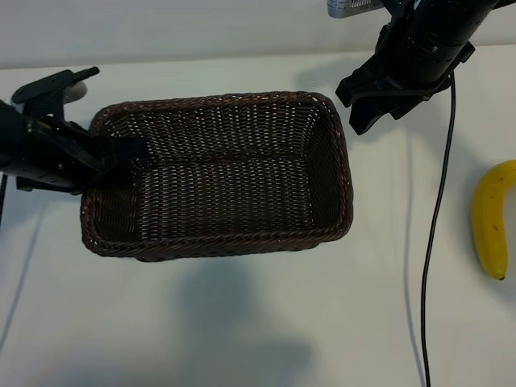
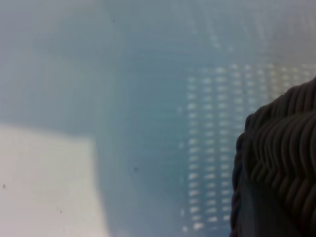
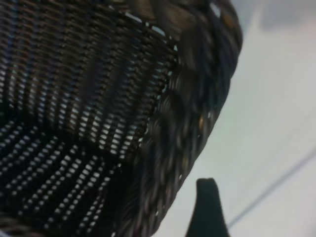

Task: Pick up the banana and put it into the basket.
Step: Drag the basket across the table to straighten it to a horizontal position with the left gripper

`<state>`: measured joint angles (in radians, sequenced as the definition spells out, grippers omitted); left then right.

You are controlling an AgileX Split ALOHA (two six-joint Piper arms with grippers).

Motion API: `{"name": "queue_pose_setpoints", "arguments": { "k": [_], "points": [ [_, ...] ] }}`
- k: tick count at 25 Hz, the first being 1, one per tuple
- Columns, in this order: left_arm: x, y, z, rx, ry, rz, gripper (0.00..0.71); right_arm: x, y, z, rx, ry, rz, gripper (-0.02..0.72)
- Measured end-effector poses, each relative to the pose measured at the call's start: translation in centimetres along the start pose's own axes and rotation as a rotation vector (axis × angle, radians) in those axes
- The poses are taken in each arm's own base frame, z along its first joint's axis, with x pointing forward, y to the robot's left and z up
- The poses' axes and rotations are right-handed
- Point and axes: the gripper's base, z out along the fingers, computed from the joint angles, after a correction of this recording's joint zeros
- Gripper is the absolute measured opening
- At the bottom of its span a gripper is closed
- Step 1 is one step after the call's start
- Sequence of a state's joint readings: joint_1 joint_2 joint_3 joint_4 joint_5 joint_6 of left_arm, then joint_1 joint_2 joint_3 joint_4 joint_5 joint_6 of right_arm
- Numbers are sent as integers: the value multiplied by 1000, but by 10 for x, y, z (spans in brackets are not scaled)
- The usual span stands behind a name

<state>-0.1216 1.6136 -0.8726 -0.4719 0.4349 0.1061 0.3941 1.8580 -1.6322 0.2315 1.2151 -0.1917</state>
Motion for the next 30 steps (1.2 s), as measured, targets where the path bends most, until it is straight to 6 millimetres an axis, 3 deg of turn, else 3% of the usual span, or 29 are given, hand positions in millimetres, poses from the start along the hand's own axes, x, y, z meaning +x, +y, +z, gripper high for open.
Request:
{"name": "queue_pose_setpoints", "arguments": {
  "k": [7, 14, 18, 23, 30],
  "points": [
    [-23, -6, 12, 10, -11, 5, 155, 0, 0, 0, -1, 0, 0, 532],
    [-41, -28, 34, 35, 16, 58, 153, 0, 0, 0, -1, 0, 0, 532],
    [-39, -43, 52, 49, 50, 82, 153, 0, 0, 0, -1, 0, 0, 532],
    [-35, -46, 69, 52, 77, 71, 153, 0, 0, 0, -1, 0, 0, 532],
    [-35, -46, 72, 51, 71, 62, 153, 0, 0, 0, 0, 0, 0, 532]
  ]
}}
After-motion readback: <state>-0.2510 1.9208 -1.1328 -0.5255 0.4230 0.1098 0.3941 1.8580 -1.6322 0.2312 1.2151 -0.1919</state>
